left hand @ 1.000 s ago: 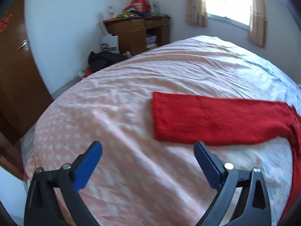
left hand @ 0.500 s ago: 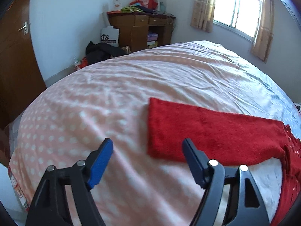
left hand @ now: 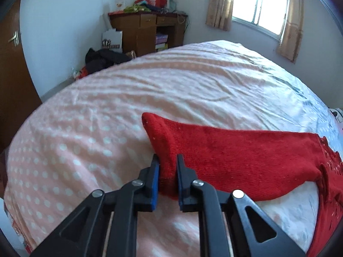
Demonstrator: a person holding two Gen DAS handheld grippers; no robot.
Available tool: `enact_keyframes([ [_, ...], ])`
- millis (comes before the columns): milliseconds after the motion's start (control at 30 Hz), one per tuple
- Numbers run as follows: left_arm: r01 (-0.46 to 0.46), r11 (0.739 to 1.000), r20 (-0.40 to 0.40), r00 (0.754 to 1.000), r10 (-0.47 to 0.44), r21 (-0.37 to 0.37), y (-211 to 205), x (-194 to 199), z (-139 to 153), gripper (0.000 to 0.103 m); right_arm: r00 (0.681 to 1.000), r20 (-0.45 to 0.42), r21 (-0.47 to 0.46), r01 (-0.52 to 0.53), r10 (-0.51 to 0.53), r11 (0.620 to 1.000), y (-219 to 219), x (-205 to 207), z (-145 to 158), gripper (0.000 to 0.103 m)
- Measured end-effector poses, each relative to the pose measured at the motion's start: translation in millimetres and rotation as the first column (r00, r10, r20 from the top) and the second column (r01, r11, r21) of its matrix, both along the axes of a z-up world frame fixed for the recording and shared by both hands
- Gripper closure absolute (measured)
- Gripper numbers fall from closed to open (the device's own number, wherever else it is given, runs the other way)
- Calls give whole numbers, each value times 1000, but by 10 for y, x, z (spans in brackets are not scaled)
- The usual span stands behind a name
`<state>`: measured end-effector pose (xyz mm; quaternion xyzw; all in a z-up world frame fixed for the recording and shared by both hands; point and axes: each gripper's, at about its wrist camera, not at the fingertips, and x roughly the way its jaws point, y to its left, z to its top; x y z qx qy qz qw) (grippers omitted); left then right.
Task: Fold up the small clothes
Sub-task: 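Move the left tool to the other sleeve cuff and close on it, then lift the sleeve with the left tool, fold it across the body, release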
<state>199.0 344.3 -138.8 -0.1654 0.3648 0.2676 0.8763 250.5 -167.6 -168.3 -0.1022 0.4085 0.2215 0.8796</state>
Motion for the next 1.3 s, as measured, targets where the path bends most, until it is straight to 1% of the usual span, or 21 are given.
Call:
enact_keyframes([
  [200,11,1000,38,999,-11,14,-49,25,258,89,993,-34,73,114,-112,991,-316,102,1,43],
  [333,26,1000,69,997,-26,6,-127,58,439,89,986,-31,103,165,-163,981,-479,115,19,43],
  [500,52,999,115,992,-51,-5,-266,149,714,90,982,-25,116,190,-189,975,-590,115,28,43],
  [633,71,997,146,987,-67,-20,-384,205,874,90,981,-14,125,196,-195,973,-641,94,53,43],
  [733,100,995,171,981,-97,-11,-513,247,1010,90,980,-6,131,200,-201,971,-664,86,63,43],
  [967,183,983,249,953,-171,-29,-847,399,1391,90,978,-7,142,208,-209,968,-674,86,51,43],
  [1100,230,973,283,934,-218,-9,-1109,492,1593,90,977,-7,147,213,-215,966,-698,82,50,43],
  [1300,286,958,309,910,-276,14,-1469,580,1781,90,973,9,159,226,-230,961,-752,69,86,43],
])
